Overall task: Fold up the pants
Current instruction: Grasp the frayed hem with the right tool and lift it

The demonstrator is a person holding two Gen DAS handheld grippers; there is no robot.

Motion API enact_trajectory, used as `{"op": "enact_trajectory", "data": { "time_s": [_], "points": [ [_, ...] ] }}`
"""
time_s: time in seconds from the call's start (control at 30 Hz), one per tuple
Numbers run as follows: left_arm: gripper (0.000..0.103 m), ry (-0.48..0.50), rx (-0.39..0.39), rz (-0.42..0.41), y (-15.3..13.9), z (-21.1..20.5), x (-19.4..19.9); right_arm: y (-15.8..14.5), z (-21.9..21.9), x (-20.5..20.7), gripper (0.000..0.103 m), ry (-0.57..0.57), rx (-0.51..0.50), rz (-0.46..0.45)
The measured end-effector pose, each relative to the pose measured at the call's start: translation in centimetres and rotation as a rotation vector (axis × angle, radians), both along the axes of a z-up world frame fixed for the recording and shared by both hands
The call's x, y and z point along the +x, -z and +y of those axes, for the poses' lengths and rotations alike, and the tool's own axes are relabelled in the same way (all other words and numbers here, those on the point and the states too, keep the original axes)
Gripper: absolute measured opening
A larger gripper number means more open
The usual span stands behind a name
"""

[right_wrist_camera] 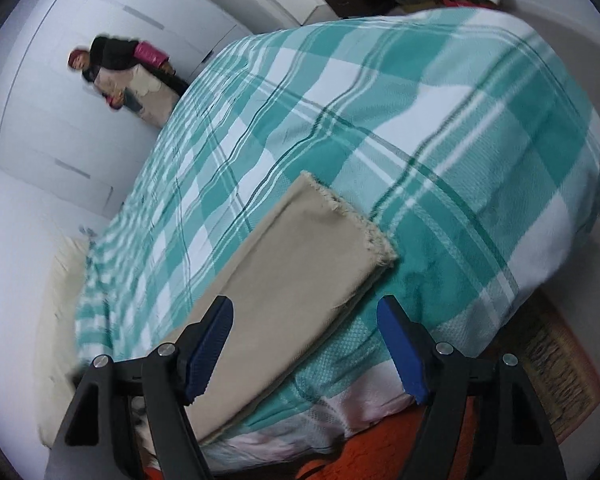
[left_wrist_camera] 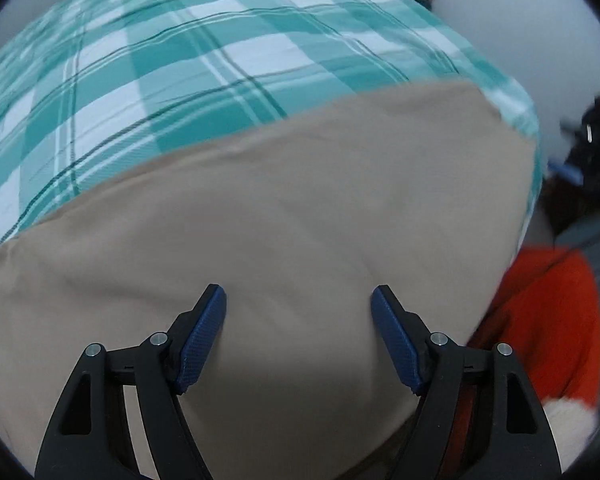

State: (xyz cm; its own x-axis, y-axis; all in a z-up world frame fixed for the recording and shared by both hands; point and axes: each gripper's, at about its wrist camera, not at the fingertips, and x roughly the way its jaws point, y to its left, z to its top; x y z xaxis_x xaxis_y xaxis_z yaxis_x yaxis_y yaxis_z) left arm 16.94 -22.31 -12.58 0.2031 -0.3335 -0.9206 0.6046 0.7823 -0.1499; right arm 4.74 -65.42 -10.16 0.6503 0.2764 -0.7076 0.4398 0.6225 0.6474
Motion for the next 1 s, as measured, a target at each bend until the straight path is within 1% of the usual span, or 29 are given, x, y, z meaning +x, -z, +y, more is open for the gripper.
{"op": "enact_trajectory", "data": {
  "time_s": [0.07,0.17,0.2,0.27,0.33,0.37,0.43,0.5,0.53,0.57,0.6,0.63,0.67,0.7,0.73,0.77,0.8,0.83,0.9,0.93,1.0],
  "points": [
    [0.083,0.026,0.006,-0.032,-0.1,0.2,-1.5,0.5,-0.9,-0.7,0.074,0.03,0.055,-0.016],
    [0.083,0.003,-0.012,-0.013,-0.4,1.1,-1.7,1.7,-1.3,-1.1,0.074,0.044,0.144,-0.031],
    [0.083,-0.006,-0.019,-0.005,-0.4,1.2,-1.6,2.3,-1.3,-0.9,0.074,0.039,0.19,-0.036],
    [0.083,-0.012,-0.021,-0.004,-0.2,1.2,-1.6,3.0,-1.1,-0.6,0.074,0.03,0.234,-0.048],
    [0.084,-0.008,-0.009,-0.022,-0.1,1.2,-2.1,3.3,-0.7,0.1,0.074,0.015,0.222,-0.038],
    [0.084,-0.007,-0.007,-0.027,-0.1,0.9,-2.2,3.5,-0.5,0.8,0.074,0.006,0.206,-0.022],
    [0.086,-0.006,-0.011,-0.032,-0.2,0.9,-2.9,4.0,-0.2,1.7,0.074,0.003,0.205,-0.018],
    [0.088,0.003,-0.01,-0.039,0.0,0.6,-3.4,4.5,0.1,2.8,0.073,-0.012,0.194,-0.009],
    [0.089,0.007,-0.003,-0.048,0.1,0.4,-3.5,4.9,0.3,3.4,0.069,-0.018,0.166,0.02],
    [0.09,0.011,0.013,-0.061,0.4,0.1,-3.7,5.2,0.6,3.9,0.06,-0.021,0.137,0.049],
    [0.092,0.013,0.024,-0.067,0.7,-0.2,-3.8,5.5,0.8,4.1,0.054,-0.015,0.118,0.068],
    [0.093,0.02,0.035,-0.077,1.1,-0.5,-3.8,5.5,0.9,4.4,0.041,-0.006,0.098,0.084],
    [0.094,0.028,0.042,-0.083,1.3,-0.7,-3.8,5.2,1.0,4.5,0.021,-0.003,0.065,0.089],
    [0.094,0.035,0.041,-0.081,1.2,-0.6,-3.8,4.7,1.2,4.4,0.013,0.001,0.038,0.078],
    [0.093,0.036,0.028,-0.067,0.7,-0.2,-3.6,4.3,1.5,4.3,0.01,-0.002,0.032,0.057],
    [0.093,0.032,0.014,-0.053,0.3,0.2,-3.5,3.7,1.7,4.1,0.009,-0.006,0.012,0.04],
    [0.093,0.022,-0.014,-0.037,-0.6,1.3,-3.3,2.2,2.5,3.8,0.009,-0.016,-0.026,0.016],
    [0.093,-0.016,-0.056,-0.031,-1.8,3.1,-3.0,1.2,2.9,3.5,0.009,-0.027,-0.04,-0.007],
    [0.093,-0.08,-0.113,-0.042,-3.5,6.5,-2.5,-3.1,5.3,3.1,0.009,-0.085,-0.095,-0.09],
    [0.093,-0.121,-0.136,-0.058,-4.5,8.9,-2.3,-5.8,7.0,3.0,0.009,-0.131,-0.145,-0.138],
    [0.093,-0.213,-0.16,-0.104,-6.0,13.8,-1.8,-10.3,10.4,2.6,0.009,-0.216,-0.223,-0.218]
  ]
}}
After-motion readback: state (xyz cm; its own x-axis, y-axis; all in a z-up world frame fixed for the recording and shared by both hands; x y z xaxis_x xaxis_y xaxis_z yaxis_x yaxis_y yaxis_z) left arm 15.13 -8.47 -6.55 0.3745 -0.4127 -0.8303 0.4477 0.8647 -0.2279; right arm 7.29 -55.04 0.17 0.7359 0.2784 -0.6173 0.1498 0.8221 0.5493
